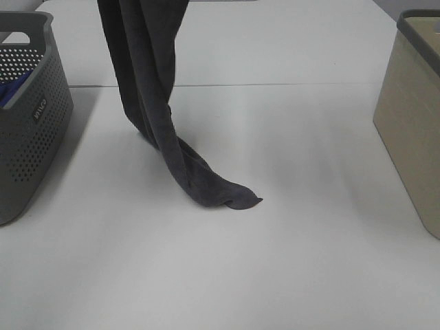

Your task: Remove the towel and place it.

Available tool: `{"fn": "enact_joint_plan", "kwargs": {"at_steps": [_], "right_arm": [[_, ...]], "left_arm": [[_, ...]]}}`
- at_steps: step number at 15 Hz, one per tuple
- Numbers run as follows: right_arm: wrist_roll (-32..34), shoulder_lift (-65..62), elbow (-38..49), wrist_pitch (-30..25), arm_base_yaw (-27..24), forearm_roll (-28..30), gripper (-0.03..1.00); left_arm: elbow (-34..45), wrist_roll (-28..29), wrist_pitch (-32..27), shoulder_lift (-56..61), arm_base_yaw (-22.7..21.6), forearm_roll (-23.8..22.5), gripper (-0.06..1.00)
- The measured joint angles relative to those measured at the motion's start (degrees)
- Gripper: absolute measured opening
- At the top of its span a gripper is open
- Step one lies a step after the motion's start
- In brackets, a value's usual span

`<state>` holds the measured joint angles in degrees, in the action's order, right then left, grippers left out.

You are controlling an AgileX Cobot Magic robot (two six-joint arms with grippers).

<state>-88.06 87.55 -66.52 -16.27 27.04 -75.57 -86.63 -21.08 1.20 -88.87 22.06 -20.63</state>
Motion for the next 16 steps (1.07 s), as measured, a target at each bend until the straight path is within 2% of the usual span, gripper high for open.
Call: {"fn": "enact_joint_plan", "kwargs": {"at_steps": [2,3,4,6,7,9,11,14,16], "right_arm": [[23.1,0.2,-0.1,-2.4,-0.4,19.6,0.00],[28.4,0.2,-0.4,-3.6,-0.8,25.2,0.00],[41.5,0.2,-1.8,-6.6,-2.0,36.0,0.00],[63.3,0.2,-6.5,-13.0,-4.4,53.2,0.00],[77.2,0.2,-11.1,-17.1,-5.2,66.0,0.00],[83.4,0.2,-14.2,-18.4,-5.2,71.6,0.00],[84.3,0.2,-16.2,-19.0,-5.2,73.9,0.00],[84.5,0.2,-20.3,-13.5,-5.4,81.6,0.00],[84.5,1.3,-24.8,-10.0,-5.6,89.3,0.00]], "left_arm": [[0.0,0.9,-1.7,0.0,0.0,0.2,0.02],[0.0,1.0,-2.5,0.0,0.0,0.2,0.02],[0.0,1.0,-4.7,-0.1,0.0,0.2,0.02],[0.3,1.0,-8.9,-0.3,0.3,0.5,0.02],[0.5,1.0,-10.5,-0.7,0.5,1.6,0.02],[0.5,1.0,-10.5,-0.7,0.5,4.1,0.02],[0.5,1.1,-10.4,-0.7,0.5,6.0,0.02],[0.4,1.2,-7.7,-0.9,0.3,6.6,0.02],[0.3,1.2,-0.9,-2.1,-0.6,6.5,0.02]]}}
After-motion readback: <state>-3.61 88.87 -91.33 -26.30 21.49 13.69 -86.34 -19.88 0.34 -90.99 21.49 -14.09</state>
